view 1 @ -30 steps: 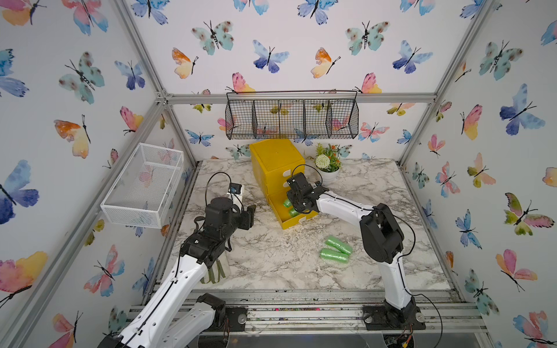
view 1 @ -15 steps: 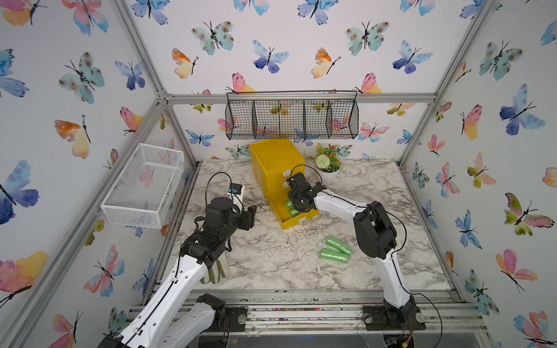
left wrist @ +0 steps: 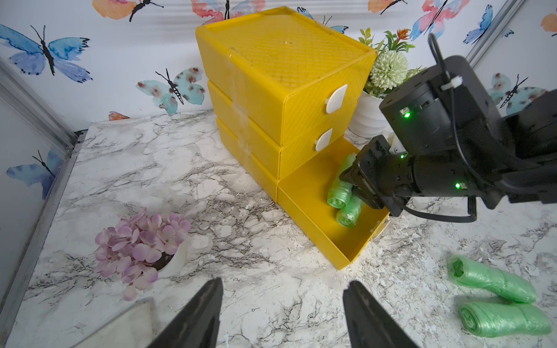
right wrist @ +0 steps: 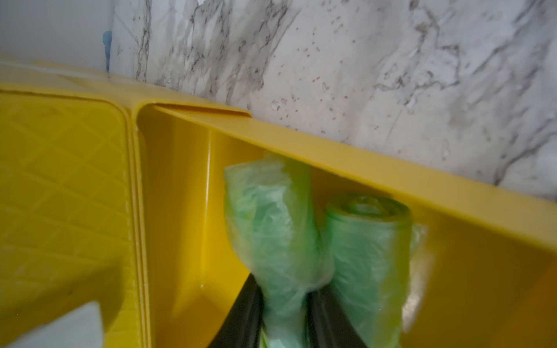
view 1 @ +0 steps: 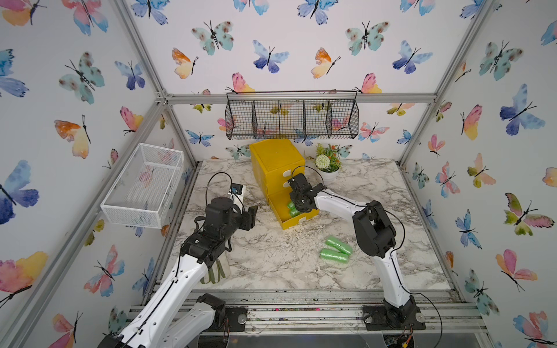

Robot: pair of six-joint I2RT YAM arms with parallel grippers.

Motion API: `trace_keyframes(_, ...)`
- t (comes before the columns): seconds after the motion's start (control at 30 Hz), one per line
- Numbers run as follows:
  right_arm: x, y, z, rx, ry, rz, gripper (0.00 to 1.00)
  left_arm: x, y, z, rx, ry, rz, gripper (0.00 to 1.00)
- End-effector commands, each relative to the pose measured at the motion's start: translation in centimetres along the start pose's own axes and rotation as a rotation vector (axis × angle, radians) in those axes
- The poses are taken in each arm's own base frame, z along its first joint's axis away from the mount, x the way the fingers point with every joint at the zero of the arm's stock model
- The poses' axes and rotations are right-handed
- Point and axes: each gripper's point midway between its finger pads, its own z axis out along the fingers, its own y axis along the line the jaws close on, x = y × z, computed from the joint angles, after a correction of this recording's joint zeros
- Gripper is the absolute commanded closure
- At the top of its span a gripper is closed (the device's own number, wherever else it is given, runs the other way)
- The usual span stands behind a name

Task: Sort the rolls of trash bags by color and place them into the drawer
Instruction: Place the roll of trash bags in the drawer.

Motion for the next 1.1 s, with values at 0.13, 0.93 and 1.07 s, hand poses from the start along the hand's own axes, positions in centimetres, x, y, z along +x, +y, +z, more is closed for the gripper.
trace_keyframes(0.13,-0.8,-0.7,-0.3,0.003,-0.030,0.008,0.65,0.0,0.0,0.1,0.007,-0.007,0.002,0.31)
trace_keyframes(0.93,-5.1,4.8,-15.1,-0.417,-0.165,-0.303,0.55,0.1,0.5,0.2,-0.022,-0.001,-0.002,0.31)
trace_keyframes(1.07,-6.1,1.4,-18.8,-0.456,-0.212,-0.406,0.54,0.2,0.3,0.2,-0.017,0.011,-0.016,0.31)
